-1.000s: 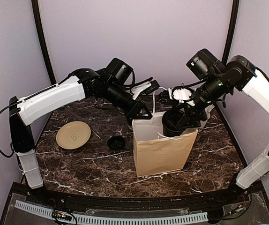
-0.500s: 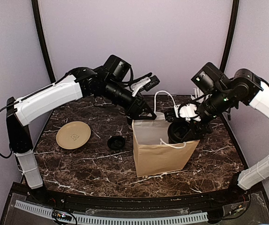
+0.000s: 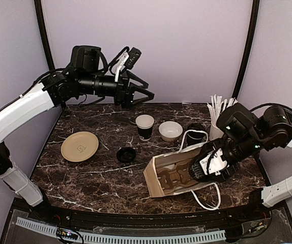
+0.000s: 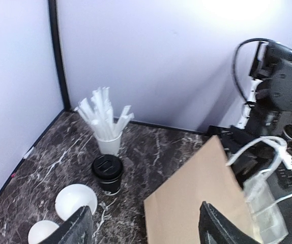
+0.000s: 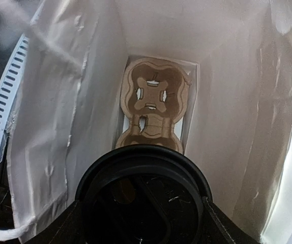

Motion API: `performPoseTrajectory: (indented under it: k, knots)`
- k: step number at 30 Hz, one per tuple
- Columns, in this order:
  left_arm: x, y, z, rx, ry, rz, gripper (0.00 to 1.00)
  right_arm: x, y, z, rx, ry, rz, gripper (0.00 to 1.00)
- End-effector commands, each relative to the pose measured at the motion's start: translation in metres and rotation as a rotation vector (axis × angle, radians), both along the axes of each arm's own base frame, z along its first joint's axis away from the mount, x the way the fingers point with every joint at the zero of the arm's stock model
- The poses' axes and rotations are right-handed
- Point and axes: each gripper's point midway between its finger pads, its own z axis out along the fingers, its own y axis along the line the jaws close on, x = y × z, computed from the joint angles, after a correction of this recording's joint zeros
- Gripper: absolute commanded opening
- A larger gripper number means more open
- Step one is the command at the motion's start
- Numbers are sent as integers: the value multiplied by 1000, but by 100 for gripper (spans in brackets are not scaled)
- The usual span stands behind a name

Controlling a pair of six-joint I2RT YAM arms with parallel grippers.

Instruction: Pack the takeout coffee

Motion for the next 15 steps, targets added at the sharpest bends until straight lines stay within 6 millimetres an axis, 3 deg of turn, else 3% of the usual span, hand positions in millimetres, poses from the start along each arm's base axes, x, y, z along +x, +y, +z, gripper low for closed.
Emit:
performPoseTrajectory:
  k: [1,8,12,15]
  knots:
    - [44,3,-41,46,43,113,74,-8,-4,-1,26,-87,64,64]
    - [77,6,-86,104,104,159,74,-19,-5,-16,17,-148,152,63]
    - [88,8,-97,92,150,155,73,-19,-5,-19,37,-173,171,63]
    - [95,12,-100,87,167,164,73,-9,2,-14,74,-228,136,63]
